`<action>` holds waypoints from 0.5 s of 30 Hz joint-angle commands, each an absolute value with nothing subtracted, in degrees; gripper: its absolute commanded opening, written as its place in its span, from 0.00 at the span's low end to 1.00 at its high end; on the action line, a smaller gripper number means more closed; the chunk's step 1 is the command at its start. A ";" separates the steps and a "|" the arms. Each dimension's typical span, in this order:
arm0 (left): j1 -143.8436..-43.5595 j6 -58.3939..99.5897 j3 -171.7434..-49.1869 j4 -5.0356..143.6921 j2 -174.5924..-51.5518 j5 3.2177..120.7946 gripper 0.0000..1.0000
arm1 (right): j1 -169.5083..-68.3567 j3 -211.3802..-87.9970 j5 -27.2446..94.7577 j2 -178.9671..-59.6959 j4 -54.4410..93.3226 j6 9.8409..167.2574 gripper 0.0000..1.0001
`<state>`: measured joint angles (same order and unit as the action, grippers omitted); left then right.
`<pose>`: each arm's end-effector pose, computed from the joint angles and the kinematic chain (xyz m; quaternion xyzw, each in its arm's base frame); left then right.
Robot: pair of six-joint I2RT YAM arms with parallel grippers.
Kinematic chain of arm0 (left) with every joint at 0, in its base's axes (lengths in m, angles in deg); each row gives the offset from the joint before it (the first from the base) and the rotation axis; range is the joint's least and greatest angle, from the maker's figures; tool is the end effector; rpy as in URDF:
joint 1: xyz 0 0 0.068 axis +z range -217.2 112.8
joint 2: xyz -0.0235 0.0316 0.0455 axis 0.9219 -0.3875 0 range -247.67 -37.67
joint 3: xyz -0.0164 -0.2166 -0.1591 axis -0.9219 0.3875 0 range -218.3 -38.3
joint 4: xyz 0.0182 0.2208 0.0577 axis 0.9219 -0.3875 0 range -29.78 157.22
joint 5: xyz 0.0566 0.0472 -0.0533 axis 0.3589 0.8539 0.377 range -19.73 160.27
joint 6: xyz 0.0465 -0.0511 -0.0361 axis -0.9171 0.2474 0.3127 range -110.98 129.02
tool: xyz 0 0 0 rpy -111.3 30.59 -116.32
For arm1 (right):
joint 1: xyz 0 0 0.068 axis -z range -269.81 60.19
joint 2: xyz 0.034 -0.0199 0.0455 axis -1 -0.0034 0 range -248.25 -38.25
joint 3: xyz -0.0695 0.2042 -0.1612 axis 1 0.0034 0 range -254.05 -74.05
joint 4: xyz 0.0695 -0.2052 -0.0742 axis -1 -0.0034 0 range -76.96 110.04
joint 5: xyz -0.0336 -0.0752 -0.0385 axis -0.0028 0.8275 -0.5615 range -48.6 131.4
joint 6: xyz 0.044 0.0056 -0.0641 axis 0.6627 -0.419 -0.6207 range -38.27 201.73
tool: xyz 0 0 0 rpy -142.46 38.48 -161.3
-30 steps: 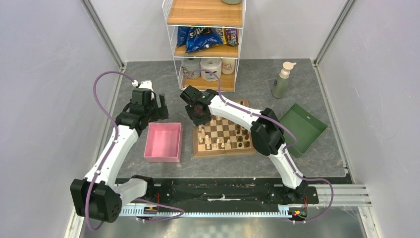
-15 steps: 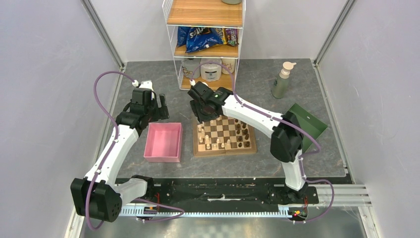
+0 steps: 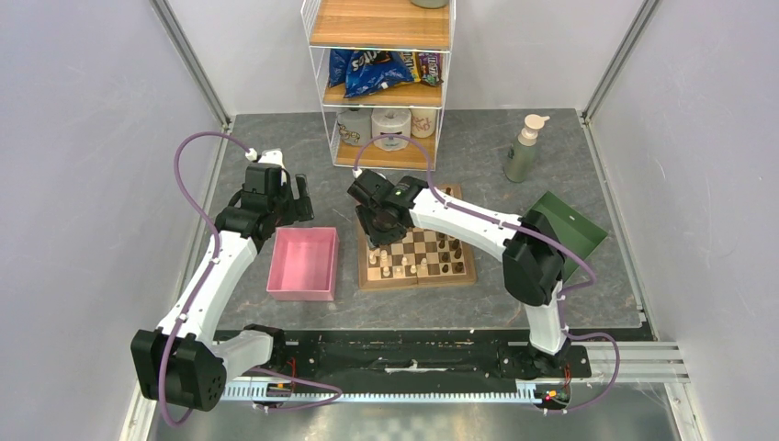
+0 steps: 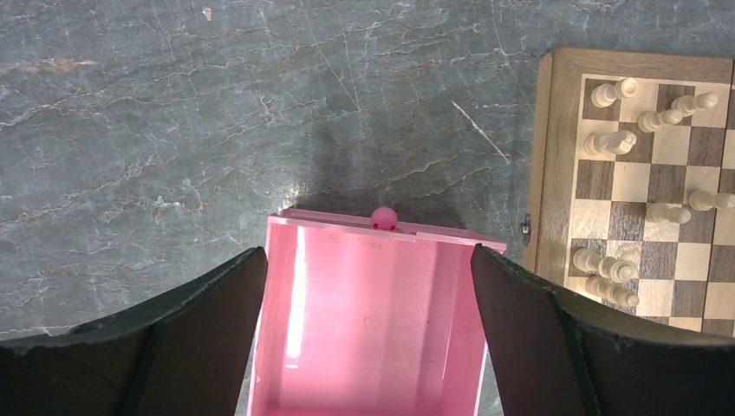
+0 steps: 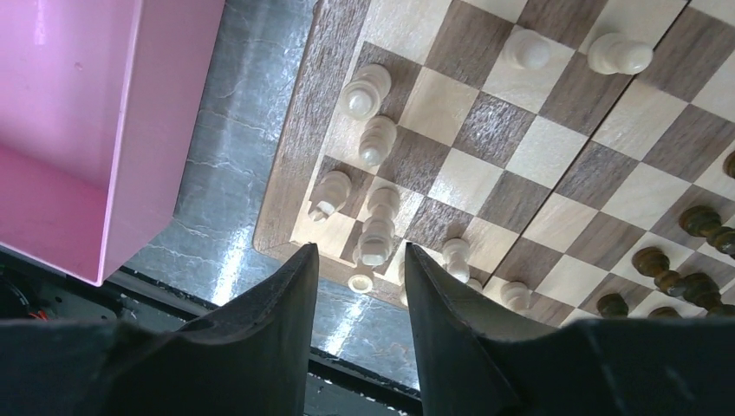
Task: Set up the chess pieces on the board
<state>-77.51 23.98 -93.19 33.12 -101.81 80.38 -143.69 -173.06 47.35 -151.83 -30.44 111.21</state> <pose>0.2233 -0.0287 0.2774 -0.0721 0.9125 -0.0073 0.4025 0.2423 0.3204 0.2302 -0.1952 0.9554 0.1056 0.1948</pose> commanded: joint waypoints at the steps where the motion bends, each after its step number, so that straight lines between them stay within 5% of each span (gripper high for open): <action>1: -77.22 25.18 -93.67 34.44 -101.91 80.15 0.94 | -144.30 -173.07 46.79 -152.87 -30.24 112.43 0.48; 15: -77.22 25.19 -93.67 34.43 -102.02 79.89 0.94 | -144.39 -172.15 48.12 -154.78 -31.91 112.49 0.39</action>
<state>-77.51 24.00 -93.19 33.12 -101.81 80.38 -144.33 -172.09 47.51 -153.88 -31.54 112.13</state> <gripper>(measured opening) 0.944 0.407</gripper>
